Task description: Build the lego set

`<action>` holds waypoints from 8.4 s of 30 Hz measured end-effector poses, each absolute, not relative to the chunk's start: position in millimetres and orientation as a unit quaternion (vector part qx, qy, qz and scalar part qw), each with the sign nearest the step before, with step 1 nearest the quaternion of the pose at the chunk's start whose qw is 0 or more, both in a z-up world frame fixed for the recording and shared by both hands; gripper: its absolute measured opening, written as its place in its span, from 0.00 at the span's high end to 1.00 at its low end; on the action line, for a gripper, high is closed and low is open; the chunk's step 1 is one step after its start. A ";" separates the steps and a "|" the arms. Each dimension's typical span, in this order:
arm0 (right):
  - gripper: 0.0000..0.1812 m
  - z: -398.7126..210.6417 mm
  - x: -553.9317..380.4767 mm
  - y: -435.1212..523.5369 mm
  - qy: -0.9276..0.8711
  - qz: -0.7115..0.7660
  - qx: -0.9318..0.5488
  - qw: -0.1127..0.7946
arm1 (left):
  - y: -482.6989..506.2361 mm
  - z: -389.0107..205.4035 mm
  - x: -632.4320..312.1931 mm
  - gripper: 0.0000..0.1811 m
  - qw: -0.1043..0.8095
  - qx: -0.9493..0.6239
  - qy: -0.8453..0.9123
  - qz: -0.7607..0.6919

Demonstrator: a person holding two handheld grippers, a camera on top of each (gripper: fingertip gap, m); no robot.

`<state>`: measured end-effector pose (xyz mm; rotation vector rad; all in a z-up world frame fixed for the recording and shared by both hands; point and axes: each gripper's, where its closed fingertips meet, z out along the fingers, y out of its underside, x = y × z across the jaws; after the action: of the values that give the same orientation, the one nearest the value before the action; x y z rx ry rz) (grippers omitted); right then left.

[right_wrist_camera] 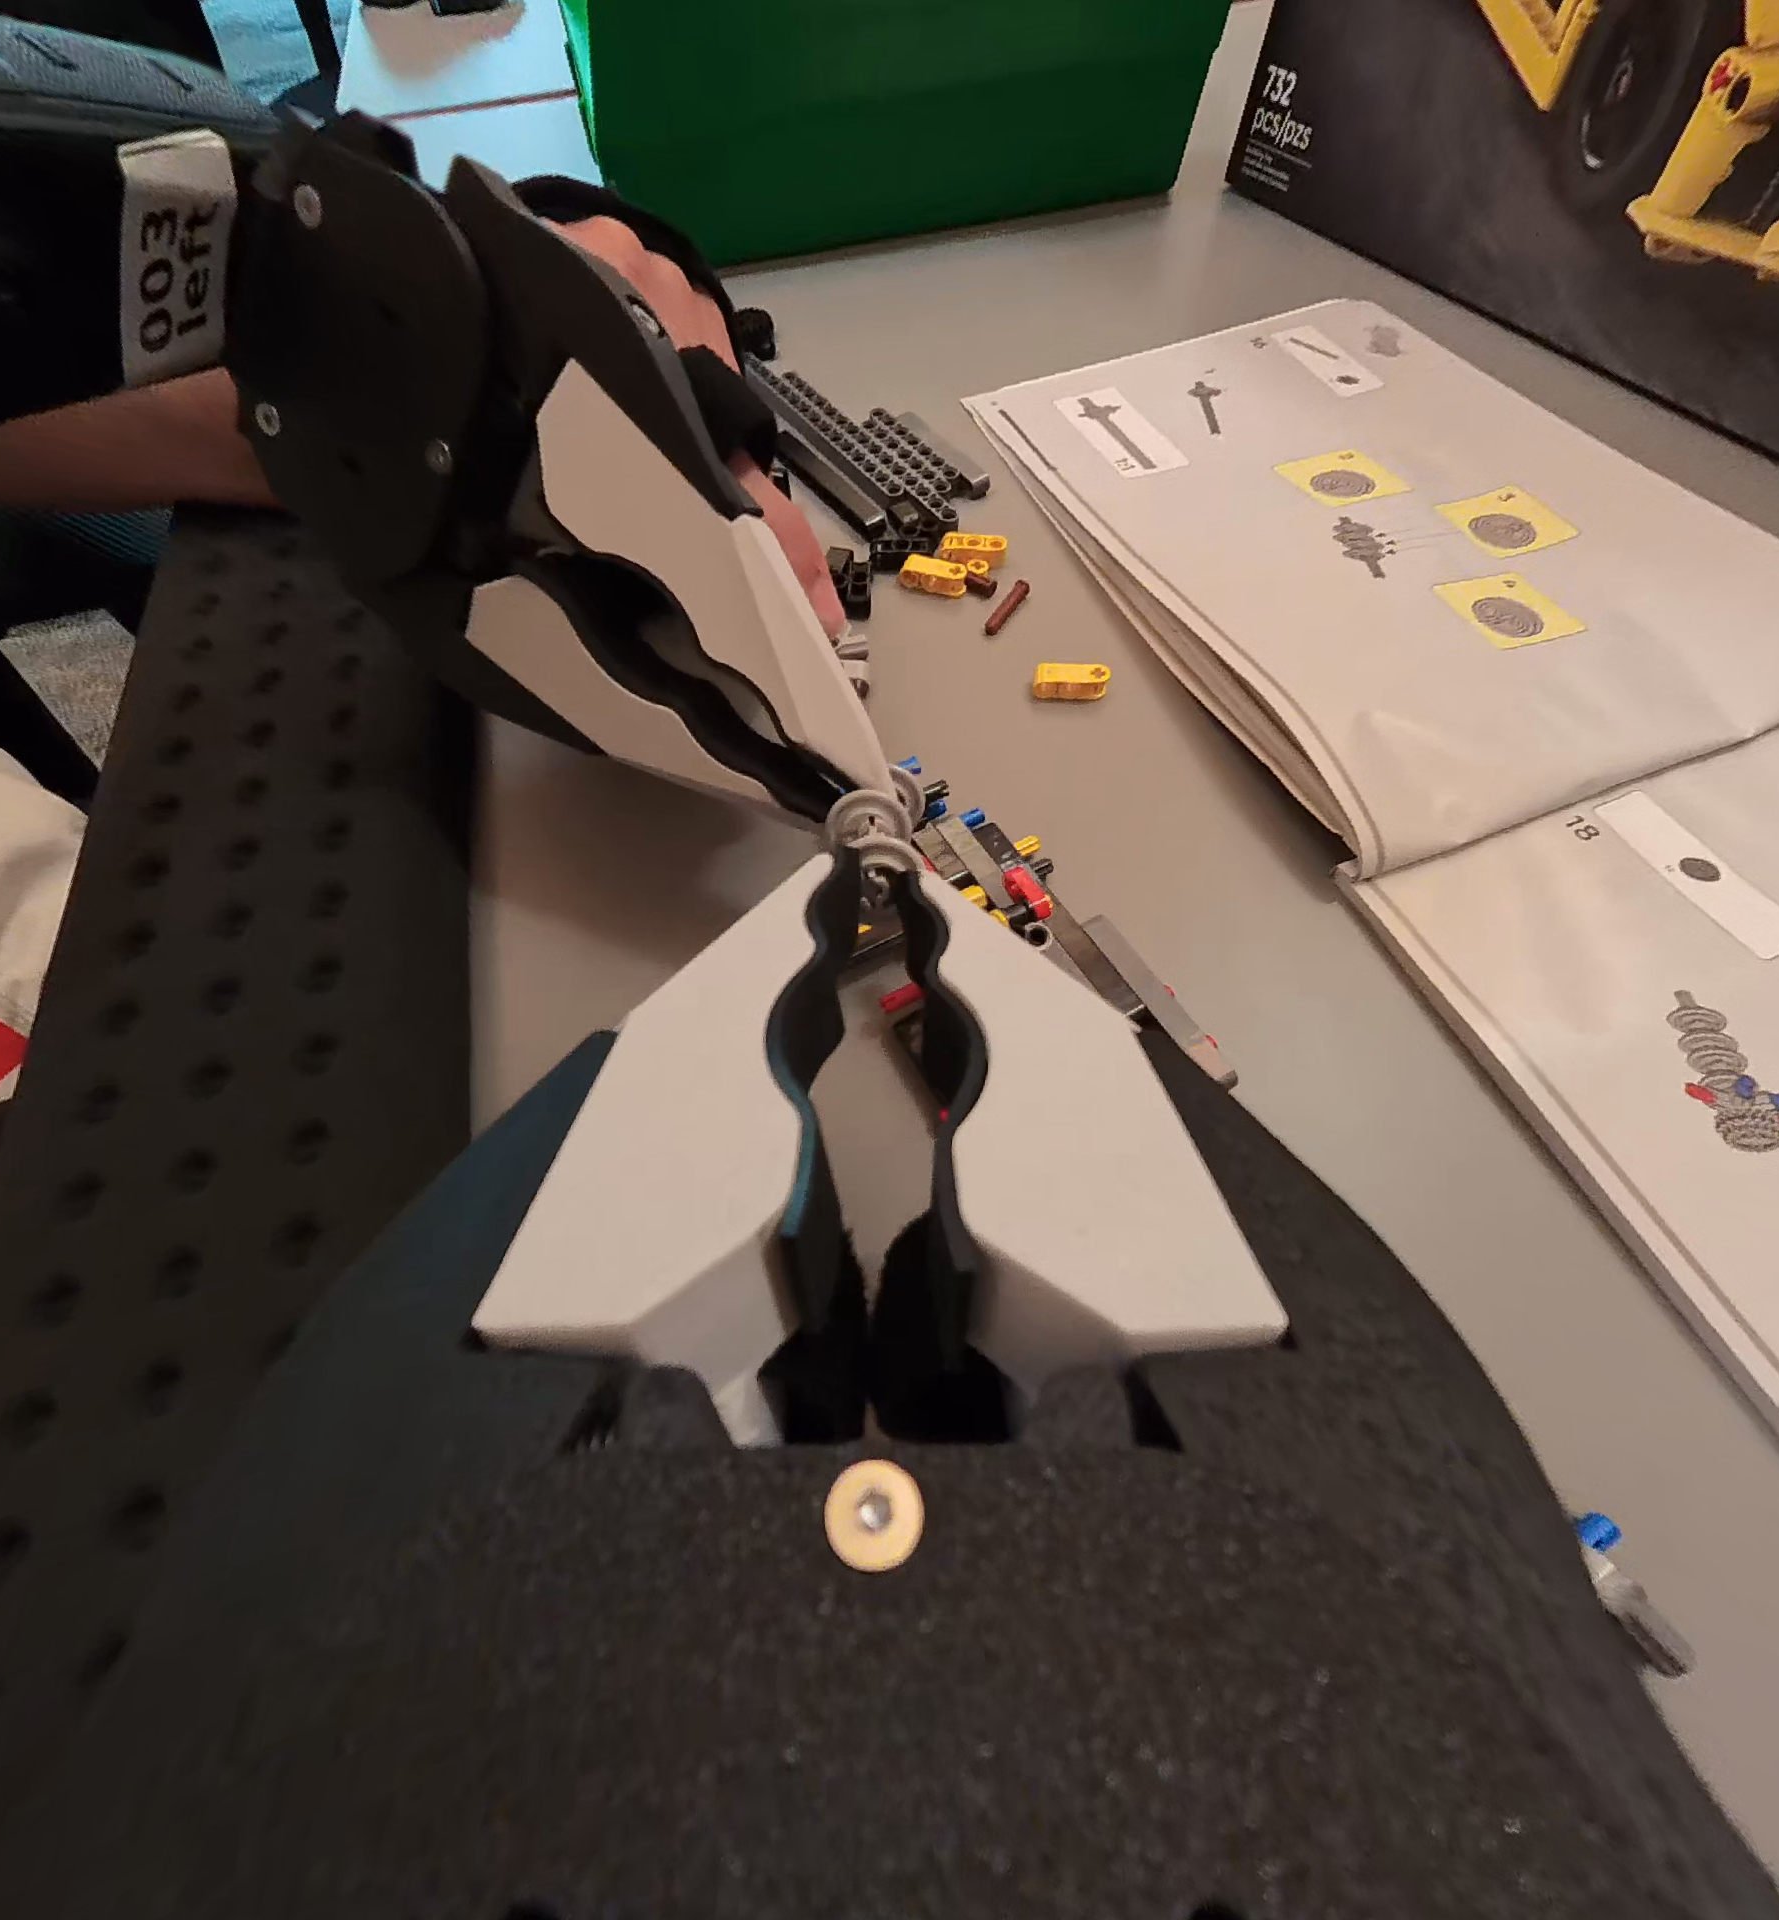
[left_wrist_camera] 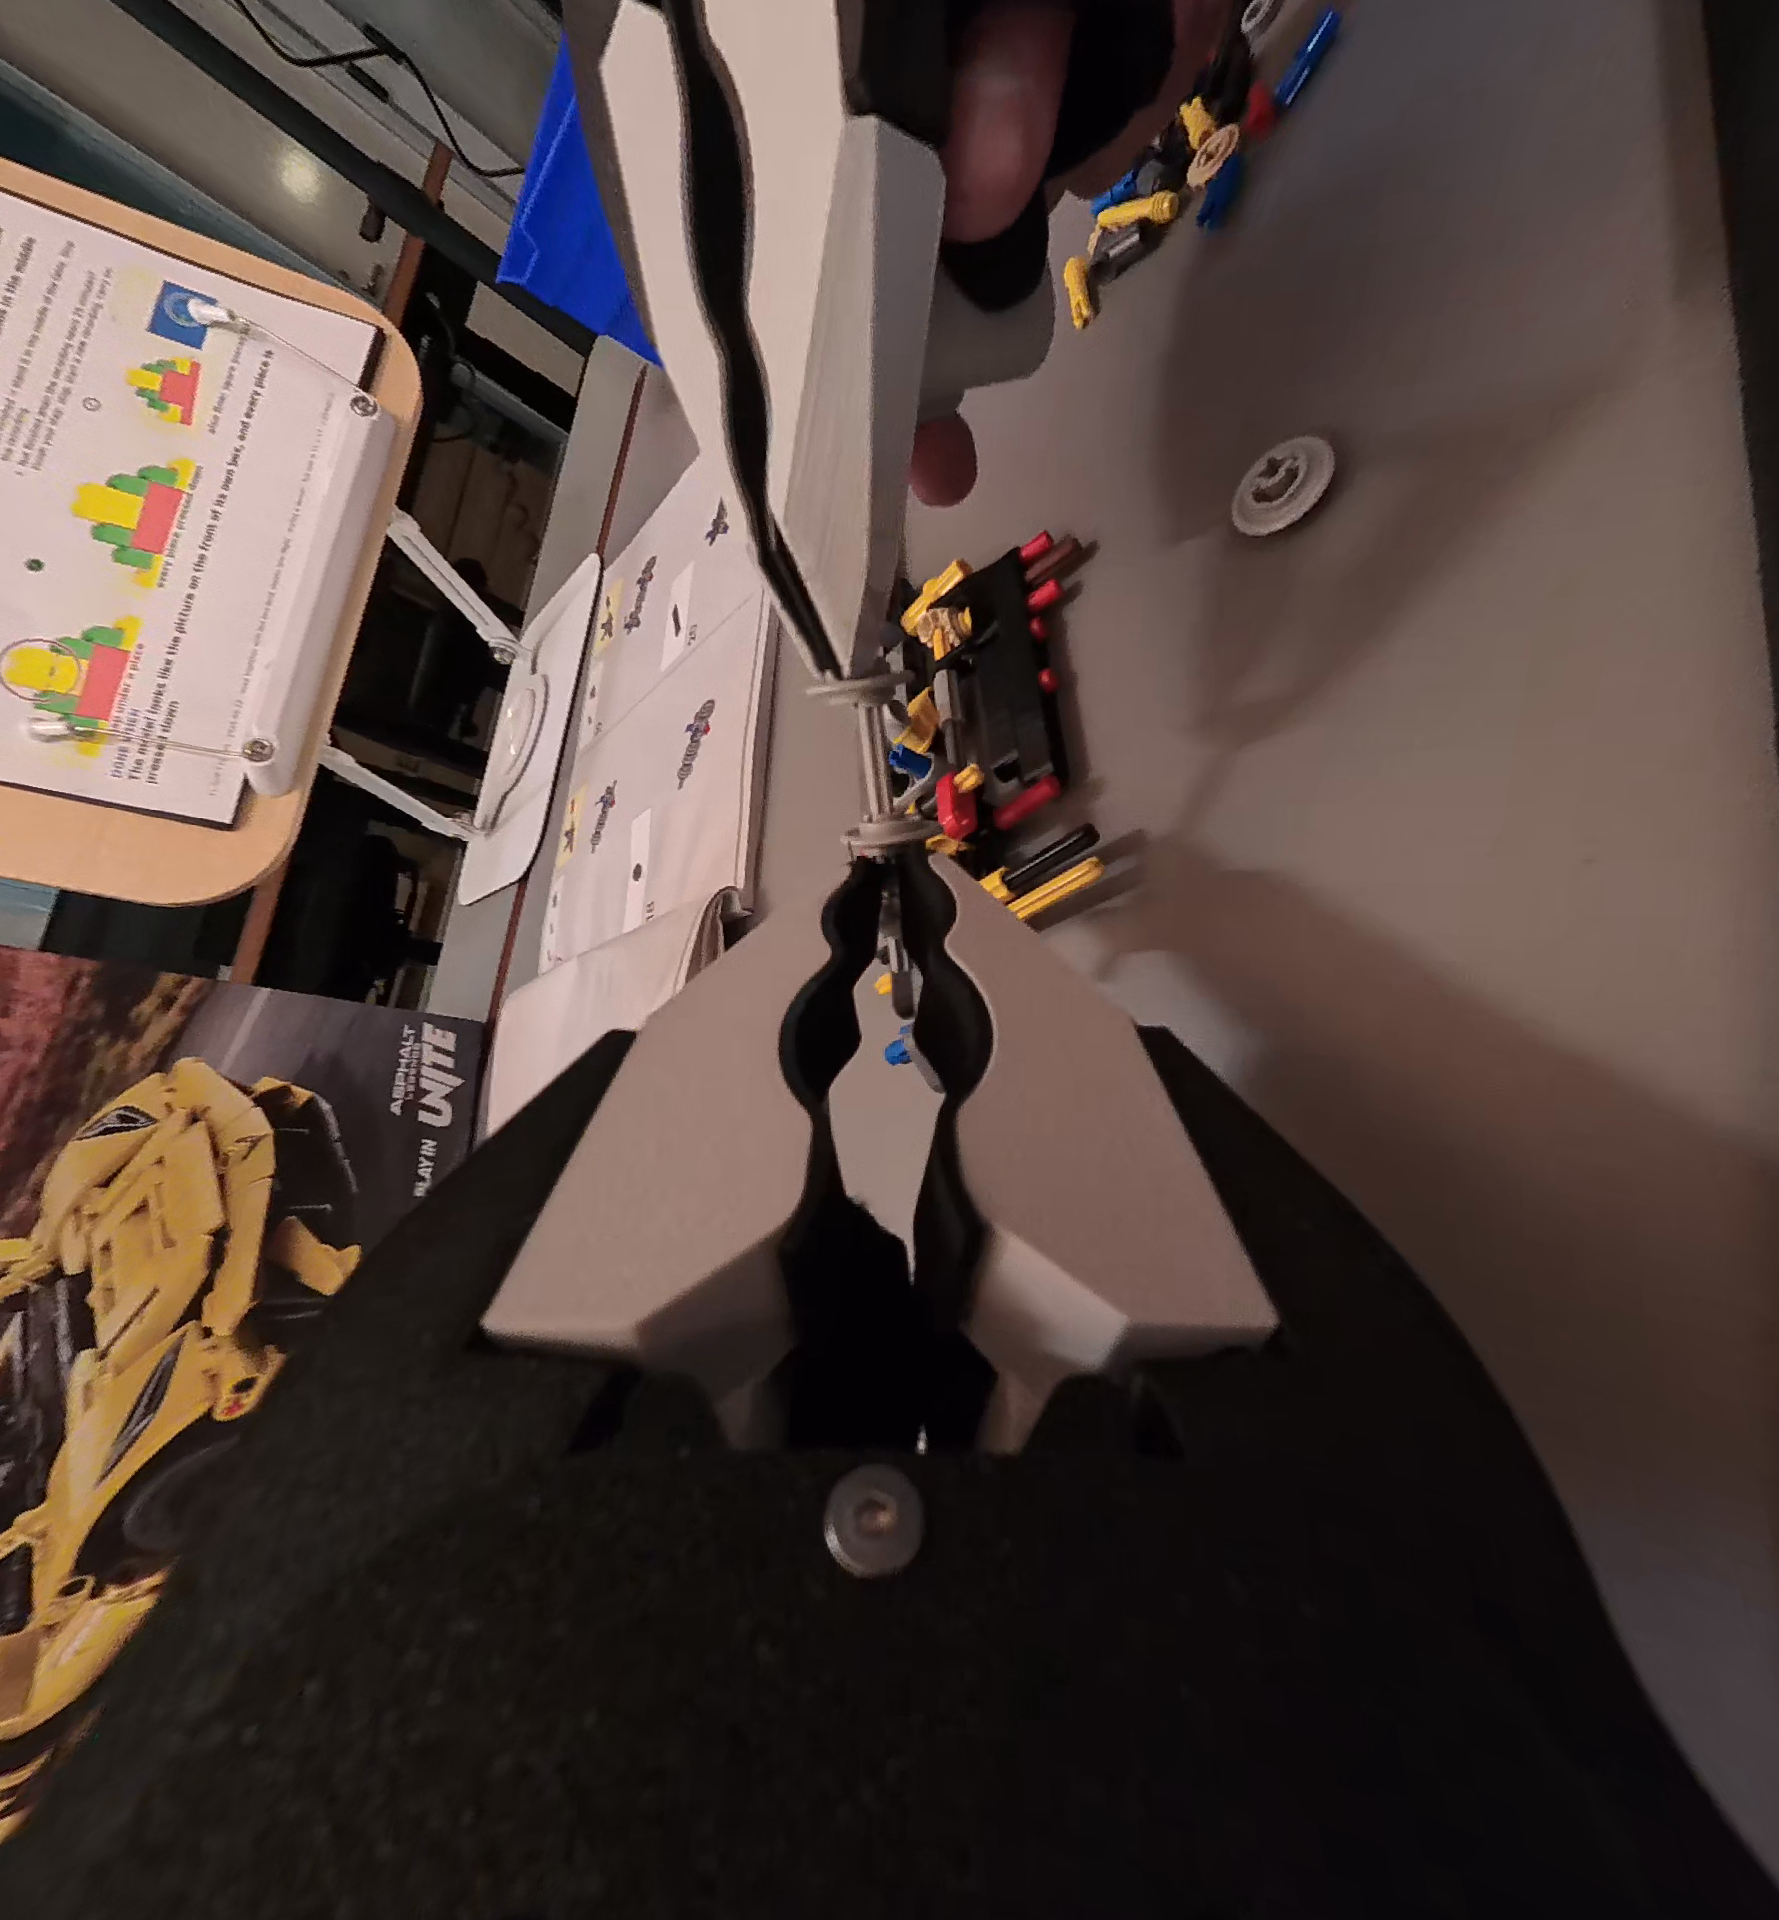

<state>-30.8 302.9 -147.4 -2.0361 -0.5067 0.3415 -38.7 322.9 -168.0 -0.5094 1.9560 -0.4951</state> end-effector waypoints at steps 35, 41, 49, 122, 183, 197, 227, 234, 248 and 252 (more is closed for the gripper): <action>0.97 -147.1 -28.4 307.4 -0.192 0.144 -0.817 0.525 | 325.0 -160.9 -35.9 0.98 0.522 -0.224 0.795 -0.214; 1.00 -138.9 -25.8 305.3 -0.168 0.168 -0.798 0.553 | 330.5 -142.8 -35.0 0.99 0.540 -0.248 0.765 -0.247; 0.71 -125.5 -23.0 326.6 -0.127 0.130 -0.786 0.591 | 332.9 -130.7 -29.5 0.99 0.430 -0.380 0.711 -0.405; 0.81 -147.4 -32.5 350.5 -0.272 -0.222 -0.820 0.452 | 331.8 -135.0 -33.4 0.99 0.097 -0.524 0.592 -0.604; 0.67 -141.3 -38.7 357.9 -0.259 -0.213 -0.810 0.482 | 333.4 -127.2 -33.1 0.99 0.026 -0.528 0.563 -0.635; 0.66 -140.0 -32.7 362.8 -0.219 -0.194 -0.820 0.492 | 338.5 -124.7 -28.0 0.99 0.053 -0.536 0.552 -0.636; 0.67 -139.0 -32.5 364.8 -0.224 -0.221 -0.813 0.490 | 340.9 -124.7 -27.2 0.99 0.074 -0.538 0.558 -0.627; 0.67 -138.2 -30.9 364.9 -0.222 -0.233 -0.811 0.488 | 342.2 -123.7 -26.5 0.99 0.077 -0.539 0.556 -0.629; 0.69 -142.5 -31.7 362.4 -0.226 -0.223 -0.818 0.480 | 340.6 -126.4 -26.8 0.99 0.075 -0.542 0.556 -0.626; 0.73 -142.4 -34.5 361.3 -0.231 -0.217 -0.816 0.483 | 339.4 -124.5 -27.7 0.99 0.072 -0.537 0.555 -0.631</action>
<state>-34.5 361.3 -142.4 -1.9894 -0.5625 -0.5298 -27.7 339.4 -124.5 -1.6145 1.6689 -1.8945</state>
